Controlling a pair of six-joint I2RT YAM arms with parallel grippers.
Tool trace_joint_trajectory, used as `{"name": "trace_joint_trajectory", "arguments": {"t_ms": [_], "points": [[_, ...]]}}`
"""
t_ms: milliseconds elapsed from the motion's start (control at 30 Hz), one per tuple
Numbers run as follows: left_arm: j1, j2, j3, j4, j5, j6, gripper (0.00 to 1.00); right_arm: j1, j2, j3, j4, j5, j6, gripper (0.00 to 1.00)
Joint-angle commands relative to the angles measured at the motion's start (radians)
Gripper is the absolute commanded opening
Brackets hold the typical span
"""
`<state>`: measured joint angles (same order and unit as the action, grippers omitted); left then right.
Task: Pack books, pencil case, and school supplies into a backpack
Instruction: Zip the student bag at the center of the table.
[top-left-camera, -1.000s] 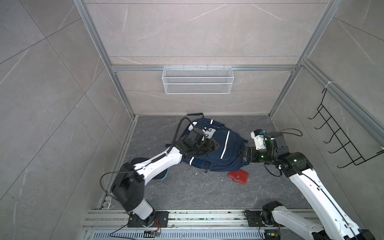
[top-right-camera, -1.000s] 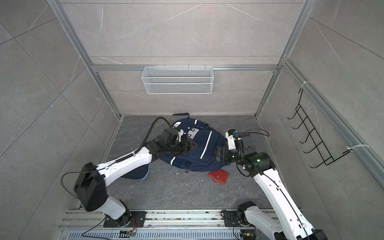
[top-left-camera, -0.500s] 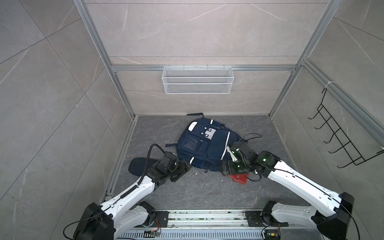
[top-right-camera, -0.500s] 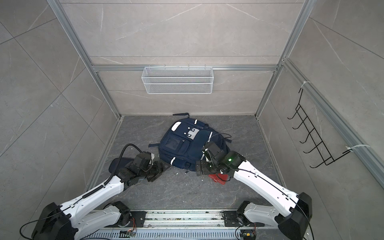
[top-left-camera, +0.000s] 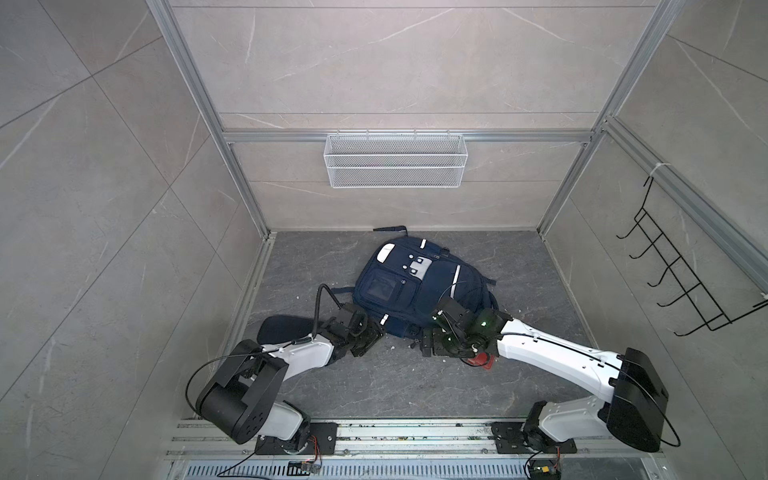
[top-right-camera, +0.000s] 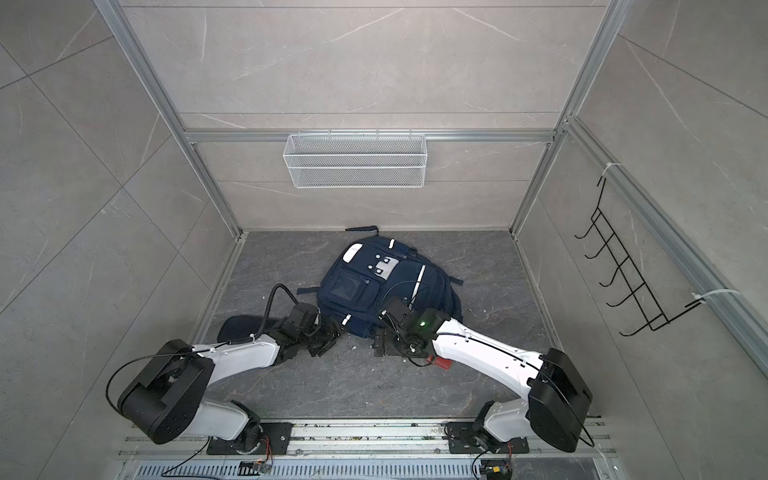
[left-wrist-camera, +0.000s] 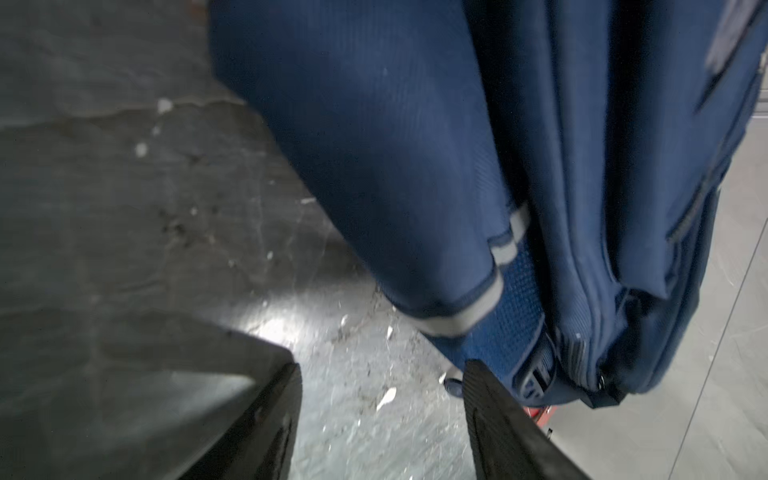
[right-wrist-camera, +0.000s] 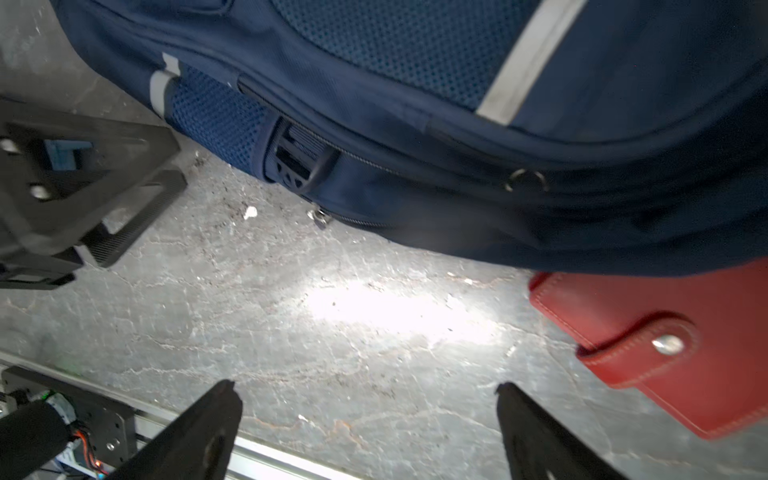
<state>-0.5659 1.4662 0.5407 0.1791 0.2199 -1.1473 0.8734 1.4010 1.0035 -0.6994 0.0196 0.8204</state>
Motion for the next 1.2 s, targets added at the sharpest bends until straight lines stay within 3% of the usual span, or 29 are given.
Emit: {"name": "trace_joint_trajectory", "arguments": {"t_ms": [0,300,333,400,467,767,1167], "points": [[0.006,0.065,0.034,0.132,0.008,-0.037,0.62,0.009,0.025,-0.030,0.054,0.011,0.030,0.97],[0.000,0.196,0.081,0.233,0.016,-0.068,0.60,0.009,0.084,-0.055,0.127,-0.002,-0.012,0.93],[-0.002,0.212,0.082,0.249,0.020,-0.077,0.51,0.009,0.094,-0.052,0.138,-0.003,-0.022,0.93],[-0.007,0.232,0.084,0.280,0.030,-0.092,0.20,0.009,0.113,-0.048,0.169,-0.001,-0.046,0.91],[-0.019,0.234,0.085,0.283,0.026,-0.095,0.00,0.009,0.127,-0.047,0.197,0.001,-0.065,0.89],[-0.086,0.173,0.065,0.266,0.015,-0.109,0.00,0.007,0.228,-0.038,0.302,-0.006,-0.110,0.81],[-0.154,0.039,0.107,0.155,0.033,-0.111,0.00,-0.055,0.250,-0.095,0.341,0.082,-0.040,0.53]]}}
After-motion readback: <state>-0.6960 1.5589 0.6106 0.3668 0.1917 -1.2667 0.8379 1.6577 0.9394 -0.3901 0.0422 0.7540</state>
